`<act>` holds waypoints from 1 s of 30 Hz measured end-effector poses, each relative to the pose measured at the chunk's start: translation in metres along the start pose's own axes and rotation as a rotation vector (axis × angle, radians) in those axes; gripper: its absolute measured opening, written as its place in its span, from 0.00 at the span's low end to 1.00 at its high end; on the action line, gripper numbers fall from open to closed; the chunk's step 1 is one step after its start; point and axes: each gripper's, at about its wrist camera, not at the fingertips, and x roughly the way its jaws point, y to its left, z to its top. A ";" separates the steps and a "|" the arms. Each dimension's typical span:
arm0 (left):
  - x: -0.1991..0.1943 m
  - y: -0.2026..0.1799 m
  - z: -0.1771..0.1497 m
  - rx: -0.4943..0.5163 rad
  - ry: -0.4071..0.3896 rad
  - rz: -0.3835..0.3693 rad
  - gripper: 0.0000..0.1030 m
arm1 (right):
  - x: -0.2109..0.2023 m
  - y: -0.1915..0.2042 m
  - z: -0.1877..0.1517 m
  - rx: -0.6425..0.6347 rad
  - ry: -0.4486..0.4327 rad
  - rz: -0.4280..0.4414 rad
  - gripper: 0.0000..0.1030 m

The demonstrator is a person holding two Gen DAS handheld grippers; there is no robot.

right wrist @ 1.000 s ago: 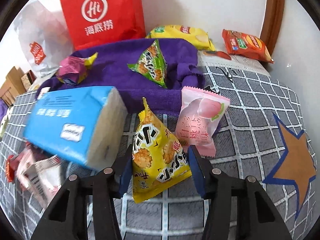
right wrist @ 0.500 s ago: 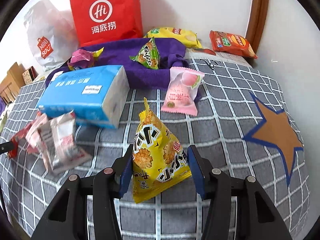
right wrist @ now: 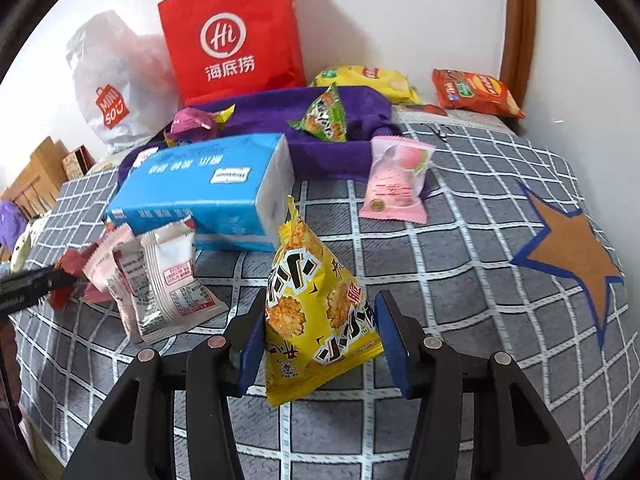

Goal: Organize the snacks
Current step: 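Grasp the red wrapped snack with the left tool while the right lifts the yellow pack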

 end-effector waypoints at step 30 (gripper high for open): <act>0.008 -0.019 -0.019 0.134 -0.075 0.087 0.41 | 0.015 -0.003 -0.003 0.029 0.009 0.014 0.51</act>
